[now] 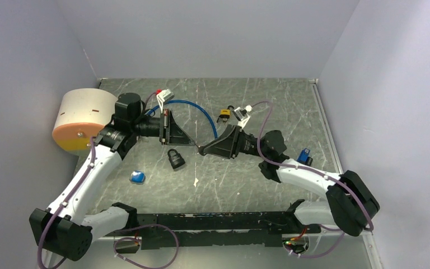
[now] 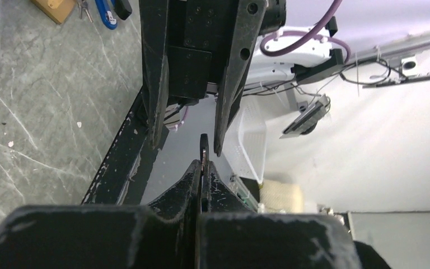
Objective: Unlock with the key
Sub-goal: Adjust the key.
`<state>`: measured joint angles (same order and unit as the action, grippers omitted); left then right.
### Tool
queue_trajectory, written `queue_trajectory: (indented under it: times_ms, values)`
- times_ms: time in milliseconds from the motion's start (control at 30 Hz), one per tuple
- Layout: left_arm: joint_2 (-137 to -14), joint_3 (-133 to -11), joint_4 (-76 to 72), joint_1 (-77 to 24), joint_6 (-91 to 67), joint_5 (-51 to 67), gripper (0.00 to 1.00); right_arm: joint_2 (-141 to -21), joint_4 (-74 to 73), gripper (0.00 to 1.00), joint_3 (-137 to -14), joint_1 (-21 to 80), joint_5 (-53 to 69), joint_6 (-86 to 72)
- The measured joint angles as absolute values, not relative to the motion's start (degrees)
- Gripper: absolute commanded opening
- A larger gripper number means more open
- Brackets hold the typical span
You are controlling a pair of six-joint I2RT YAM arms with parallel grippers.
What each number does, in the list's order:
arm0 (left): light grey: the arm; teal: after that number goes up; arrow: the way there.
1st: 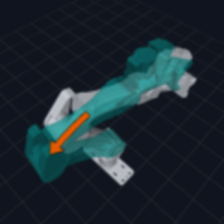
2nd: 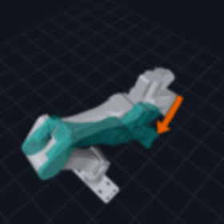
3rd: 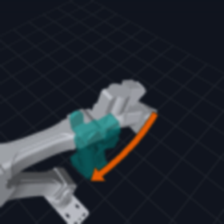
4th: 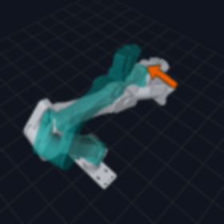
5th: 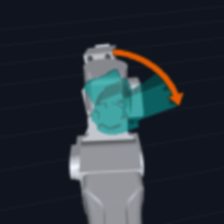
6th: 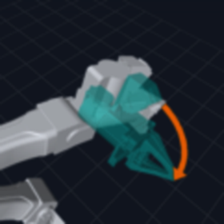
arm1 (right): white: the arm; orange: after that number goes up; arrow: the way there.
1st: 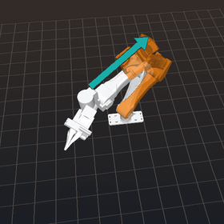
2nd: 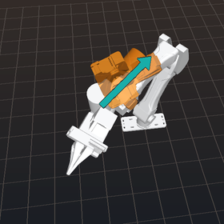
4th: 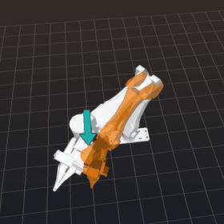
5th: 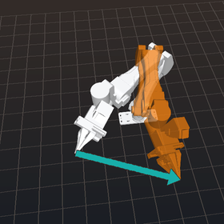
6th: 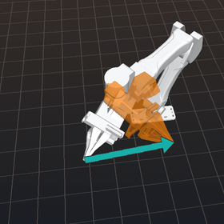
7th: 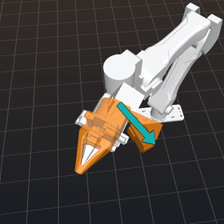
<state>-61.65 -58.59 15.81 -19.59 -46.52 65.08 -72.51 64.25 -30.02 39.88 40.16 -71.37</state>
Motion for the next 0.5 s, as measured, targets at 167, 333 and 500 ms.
queue_trajectory:
  times_ms: [167,333,500]
  values:
    - [-64.34,-64.01,23.79,-19.59,-38.3,67.85,0.02,-70.52,48.73,0.47,-37.65,39.9,47.35,-63.26]
    - [-65.56,-65.04,28.58,-19.59,-33.63,69.23,0.02,-69.69,41.23,0.22,-40.82,39.92,50.96,-58.72]
    - [-66.11,-65.06,29.91,-19.59,-32.1,69.41,0.02,-70.76,40.12,0.2,-40.95,40.01,54.15,-59.4]
